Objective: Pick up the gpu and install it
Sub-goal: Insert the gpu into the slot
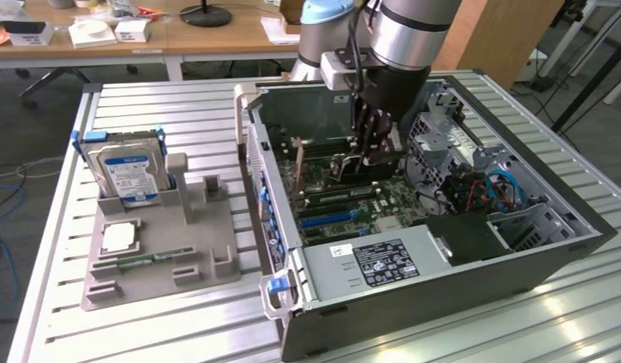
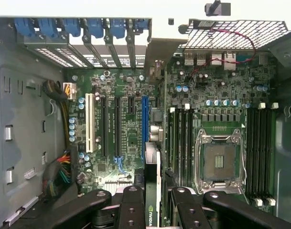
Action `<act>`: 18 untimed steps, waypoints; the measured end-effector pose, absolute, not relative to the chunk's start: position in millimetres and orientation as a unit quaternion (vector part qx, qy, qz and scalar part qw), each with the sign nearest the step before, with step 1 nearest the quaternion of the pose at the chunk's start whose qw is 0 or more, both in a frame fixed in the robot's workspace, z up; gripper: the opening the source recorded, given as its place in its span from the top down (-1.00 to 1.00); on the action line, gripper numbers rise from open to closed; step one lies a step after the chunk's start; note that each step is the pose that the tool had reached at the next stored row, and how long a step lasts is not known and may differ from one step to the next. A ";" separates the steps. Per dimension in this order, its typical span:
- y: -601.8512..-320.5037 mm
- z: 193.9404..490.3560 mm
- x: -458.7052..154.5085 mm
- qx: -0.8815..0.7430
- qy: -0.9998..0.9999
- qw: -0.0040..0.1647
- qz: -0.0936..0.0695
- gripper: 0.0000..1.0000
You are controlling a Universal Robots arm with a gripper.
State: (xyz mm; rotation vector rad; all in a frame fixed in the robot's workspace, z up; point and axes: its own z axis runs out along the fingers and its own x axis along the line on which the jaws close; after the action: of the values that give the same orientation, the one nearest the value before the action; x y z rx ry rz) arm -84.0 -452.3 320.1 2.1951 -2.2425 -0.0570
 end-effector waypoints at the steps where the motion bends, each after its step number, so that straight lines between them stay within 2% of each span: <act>1: -452.4 318.8 -84.0 0.699 -0.714 0.002 -0.018 0.47; 18: -453.2 299.8 -85.2 0.699 -0.715 0.001 -0.018 0.47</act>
State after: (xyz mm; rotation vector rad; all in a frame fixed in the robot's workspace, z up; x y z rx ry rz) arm -85.2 -453.2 299.8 2.1950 -2.2427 -0.0570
